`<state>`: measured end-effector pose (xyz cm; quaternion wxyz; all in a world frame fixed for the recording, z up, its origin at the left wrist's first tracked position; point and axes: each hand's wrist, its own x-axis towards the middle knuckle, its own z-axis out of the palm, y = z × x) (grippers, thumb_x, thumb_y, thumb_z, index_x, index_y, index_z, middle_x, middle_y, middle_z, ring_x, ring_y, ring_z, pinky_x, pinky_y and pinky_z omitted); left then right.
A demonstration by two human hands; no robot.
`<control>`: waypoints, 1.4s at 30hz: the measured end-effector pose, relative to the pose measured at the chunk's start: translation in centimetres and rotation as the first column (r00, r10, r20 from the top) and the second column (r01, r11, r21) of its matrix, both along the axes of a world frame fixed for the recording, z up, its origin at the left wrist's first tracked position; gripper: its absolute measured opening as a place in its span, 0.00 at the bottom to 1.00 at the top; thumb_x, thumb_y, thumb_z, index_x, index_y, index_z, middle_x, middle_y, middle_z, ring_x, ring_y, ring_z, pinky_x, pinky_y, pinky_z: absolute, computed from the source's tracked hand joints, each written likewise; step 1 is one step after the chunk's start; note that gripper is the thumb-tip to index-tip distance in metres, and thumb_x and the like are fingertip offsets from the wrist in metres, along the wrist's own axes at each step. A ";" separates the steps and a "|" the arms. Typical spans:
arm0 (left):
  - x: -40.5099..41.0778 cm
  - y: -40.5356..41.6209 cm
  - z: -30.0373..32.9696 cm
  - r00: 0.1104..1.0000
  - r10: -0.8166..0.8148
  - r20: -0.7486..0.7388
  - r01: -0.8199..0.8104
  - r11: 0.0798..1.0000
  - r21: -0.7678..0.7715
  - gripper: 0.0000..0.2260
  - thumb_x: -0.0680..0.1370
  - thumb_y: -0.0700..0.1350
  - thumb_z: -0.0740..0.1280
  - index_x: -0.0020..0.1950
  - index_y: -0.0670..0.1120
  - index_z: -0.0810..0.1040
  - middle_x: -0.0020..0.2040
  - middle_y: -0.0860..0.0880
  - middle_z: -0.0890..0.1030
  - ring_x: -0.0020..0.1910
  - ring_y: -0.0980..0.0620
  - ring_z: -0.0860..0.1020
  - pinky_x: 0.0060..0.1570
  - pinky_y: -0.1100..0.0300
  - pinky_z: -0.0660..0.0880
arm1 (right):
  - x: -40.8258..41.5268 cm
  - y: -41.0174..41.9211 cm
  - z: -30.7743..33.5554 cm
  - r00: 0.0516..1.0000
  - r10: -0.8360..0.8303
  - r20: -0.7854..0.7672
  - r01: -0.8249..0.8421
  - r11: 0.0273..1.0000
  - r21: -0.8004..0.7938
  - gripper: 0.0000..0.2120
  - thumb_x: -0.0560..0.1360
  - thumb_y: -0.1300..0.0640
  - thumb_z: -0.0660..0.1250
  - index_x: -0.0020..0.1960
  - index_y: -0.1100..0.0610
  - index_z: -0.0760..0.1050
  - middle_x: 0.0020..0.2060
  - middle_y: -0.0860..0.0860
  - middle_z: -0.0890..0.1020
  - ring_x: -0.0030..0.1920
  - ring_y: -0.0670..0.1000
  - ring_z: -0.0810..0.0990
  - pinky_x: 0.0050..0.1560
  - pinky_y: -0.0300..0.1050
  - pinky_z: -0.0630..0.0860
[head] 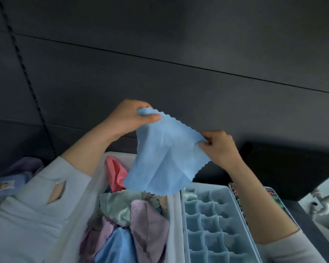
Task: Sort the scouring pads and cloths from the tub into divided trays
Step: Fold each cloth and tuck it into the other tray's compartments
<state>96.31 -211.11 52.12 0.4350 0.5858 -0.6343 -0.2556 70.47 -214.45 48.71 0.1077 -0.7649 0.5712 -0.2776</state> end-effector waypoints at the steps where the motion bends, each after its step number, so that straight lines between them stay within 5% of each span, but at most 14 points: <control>1: 0.6 0.1 -0.1 1.000 0.000 -0.028 0.000 1.000 0.005 0.06 0.73 0.49 0.74 0.43 0.47 0.83 0.42 0.51 0.82 0.40 0.58 0.78 0.43 0.61 0.73 | -0.6 -0.1 0.2 0.999 -0.007 0.033 0.007 1.000 0.011 0.18 0.71 0.61 0.66 0.27 0.56 0.62 0.23 0.48 0.62 0.28 0.50 0.59 0.32 0.44 0.61; 5: 2.2 0.4 -1.4 0.972 0.027 -0.233 -0.022 0.999 0.024 0.03 0.75 0.40 0.72 0.47 0.47 0.83 0.40 0.53 0.84 0.39 0.60 0.81 0.43 0.64 0.79 | -2.4 -0.5 1.0 0.977 -0.042 0.211 0.036 0.999 0.032 0.07 0.73 0.53 0.73 0.41 0.56 0.81 0.35 0.49 0.80 0.38 0.50 0.75 0.39 0.41 0.71; 9: 2.0 0.8 -2.6 0.918 0.103 -0.383 -0.112 0.994 -0.002 0.03 0.74 0.37 0.73 0.47 0.43 0.82 0.39 0.51 0.85 0.39 0.56 0.82 0.39 0.62 0.81 | -3.3 -0.5 1.4 0.889 -0.058 0.454 0.040 0.998 0.048 0.10 0.70 0.50 0.76 0.38 0.55 0.81 0.33 0.51 0.83 0.35 0.53 0.80 0.38 0.48 0.77; 13: -0.1 1.1 -2.5 0.865 0.128 -0.486 -0.160 0.987 -0.026 0.04 0.74 0.38 0.73 0.41 0.43 0.79 0.34 0.49 0.79 0.30 0.59 0.77 0.33 0.65 0.78 | -2.1 0.1 2.7 0.748 -0.006 0.663 -0.077 0.992 0.096 0.09 0.71 0.55 0.76 0.37 0.57 0.79 0.32 0.50 0.84 0.32 0.47 0.82 0.33 0.40 0.77; 16: -3.0 1.1 -2.5 0.852 0.076 -0.518 -0.103 0.994 -0.022 0.06 0.75 0.38 0.72 0.40 0.43 0.77 0.30 0.53 0.75 0.26 0.58 0.75 0.35 0.60 0.81 | -0.2 -0.1 2.7 0.784 -0.004 0.621 -0.067 0.994 0.092 0.12 0.69 0.49 0.77 0.39 0.58 0.81 0.38 0.60 0.85 0.37 0.58 0.84 0.39 0.53 0.83; 18: -5.1 0.9 -2.6 0.872 0.029 -0.489 -0.050 0.998 -0.030 0.05 0.75 0.39 0.72 0.40 0.43 0.78 0.29 0.54 0.76 0.27 0.57 0.77 0.38 0.57 0.82 | 1.2 0.3 2.3 0.817 0.033 0.576 -0.093 0.993 0.074 0.18 0.70 0.47 0.75 0.41 0.63 0.80 0.38 0.65 0.82 0.34 0.57 0.83 0.41 0.58 0.83; 21: -7.3 0.7 -2.9 0.901 -0.025 -0.432 -0.003 0.998 -0.062 0.03 0.75 0.40 0.72 0.43 0.42 0.81 0.36 0.47 0.82 0.35 0.54 0.82 0.40 0.57 0.82 | 2.8 0.9 1.7 0.851 0.145 0.505 -0.177 0.984 0.016 0.17 0.75 0.47 0.70 0.39 0.62 0.81 0.35 0.63 0.82 0.32 0.53 0.81 0.42 0.60 0.82; 24: -7.8 0.2 -3.2 0.908 -0.042 -0.416 0.007 0.996 -0.086 0.02 0.75 0.40 0.72 0.45 0.41 0.82 0.41 0.45 0.85 0.41 0.50 0.84 0.43 0.56 0.82 | 3.0 1.0 1.2 0.850 0.183 0.493 -0.230 0.973 0.035 0.20 0.77 0.45 0.64 0.41 0.62 0.81 0.36 0.61 0.84 0.38 0.63 0.82 0.45 0.63 0.80; 28: -8.1 0.3 -3.4 0.903 -0.033 -0.429 -0.011 0.995 -0.101 0.02 0.76 0.39 0.71 0.47 0.42 0.84 0.42 0.46 0.86 0.42 0.50 0.85 0.45 0.57 0.82 | 2.4 0.9 0.9 0.860 0.216 0.462 -0.299 0.948 0.113 0.18 0.82 0.52 0.59 0.44 0.61 0.82 0.39 0.54 0.86 0.42 0.53 0.85 0.53 0.57 0.80; 30: -8.1 0.1 -3.5 0.896 -0.027 -0.443 -0.018 0.995 -0.097 0.03 0.76 0.39 0.71 0.46 0.44 0.85 0.41 0.47 0.86 0.41 0.52 0.85 0.45 0.58 0.82 | 2.2 1.1 0.8 0.869 0.244 0.431 -0.330 0.934 0.138 0.19 0.81 0.48 0.58 0.45 0.58 0.81 0.41 0.55 0.85 0.45 0.57 0.83 0.54 0.60 0.79; 34: -7.8 -0.1 -3.2 0.936 -0.068 -0.345 0.041 0.996 -0.084 0.09 0.80 0.47 0.65 0.48 0.47 0.85 0.43 0.49 0.86 0.45 0.52 0.85 0.50 0.53 0.81 | 2.2 0.9 0.1 0.856 0.309 0.414 -0.383 0.918 0.106 0.07 0.77 0.49 0.68 0.50 0.51 0.82 0.44 0.52 0.86 0.48 0.54 0.84 0.53 0.55 0.79; 36: -7.7 0.3 -3.1 0.931 -0.085 -0.355 0.061 0.995 -0.078 0.12 0.82 0.48 0.63 0.50 0.47 0.85 0.43 0.50 0.86 0.44 0.54 0.85 0.46 0.56 0.81 | 2.0 0.3 -0.4 0.853 0.287 0.435 -0.348 0.935 0.065 0.07 0.75 0.53 0.67 0.48 0.55 0.82 0.43 0.59 0.84 0.41 0.52 0.81 0.47 0.56 0.78; 39: -6.4 -0.4 -4.0 0.957 0.088 -0.277 -0.154 0.961 -0.228 0.11 0.79 0.52 0.67 0.58 0.51 0.82 0.48 0.55 0.85 0.48 0.58 0.83 0.50 0.58 0.78 | 1.4 0.0 -0.2 0.808 0.268 0.525 -0.372 0.923 0.101 0.13 0.74 0.55 0.66 0.50 0.64 0.80 0.47 0.70 0.80 0.40 0.52 0.75 0.45 0.52 0.75; 42: -5.4 -1.1 -4.9 0.926 0.105 -0.362 -0.046 0.985 0.166 0.39 0.68 0.69 0.70 0.72 0.50 0.70 0.66 0.53 0.78 0.65 0.55 0.76 0.67 0.55 0.70 | 0.7 0.4 1.5 0.713 0.308 0.630 -0.494 0.858 0.139 0.08 0.78 0.64 0.66 0.53 0.59 0.83 0.49 0.65 0.83 0.47 0.57 0.81 0.56 0.56 0.76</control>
